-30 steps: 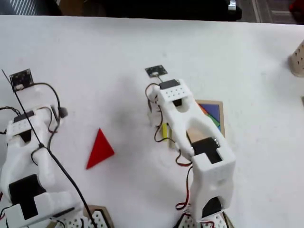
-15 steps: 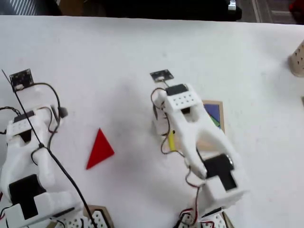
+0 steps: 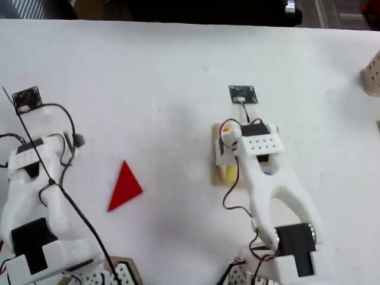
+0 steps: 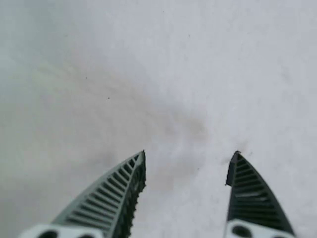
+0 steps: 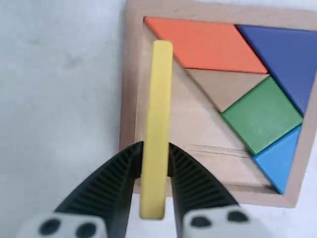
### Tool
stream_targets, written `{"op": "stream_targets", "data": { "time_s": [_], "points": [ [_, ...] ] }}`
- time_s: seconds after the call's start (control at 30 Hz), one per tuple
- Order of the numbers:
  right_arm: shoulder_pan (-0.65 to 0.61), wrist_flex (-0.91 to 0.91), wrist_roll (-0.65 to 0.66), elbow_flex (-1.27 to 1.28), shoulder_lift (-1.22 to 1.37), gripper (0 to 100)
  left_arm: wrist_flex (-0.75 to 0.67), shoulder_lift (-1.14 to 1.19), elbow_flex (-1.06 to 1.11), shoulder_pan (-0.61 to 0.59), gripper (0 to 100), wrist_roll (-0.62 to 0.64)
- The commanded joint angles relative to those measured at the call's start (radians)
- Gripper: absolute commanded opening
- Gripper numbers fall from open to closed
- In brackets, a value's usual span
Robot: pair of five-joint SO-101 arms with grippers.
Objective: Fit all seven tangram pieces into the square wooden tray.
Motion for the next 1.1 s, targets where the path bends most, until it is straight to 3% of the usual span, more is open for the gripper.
{"op": "stream_targets", "data": {
  "time_s": [0.0, 0.4, 0.67, 1.07],
  "points": [
    [0.013, -0.039, -0.046, -0.057, 0.044, 2.1, -0.023, -0.005, -0.006, -0.012, 27, -0.025],
    [-0.041, -0.013, -0.035, -0.126, 0.134, 2.6, -0.023, -0.005, -0.006, -0.012, 27, -0.025],
    [-0.022, 0.056, -0.034, -0.176, 0.133, 28.6, -0.023, -0.005, -0.006, -0.012, 27, -0.025],
    [0.004, 0.191, 0.072, -0.258, 0.133, 30.1, -0.023, -0.005, -0.008, -0.010, 27, -0.025]
  ]
}}
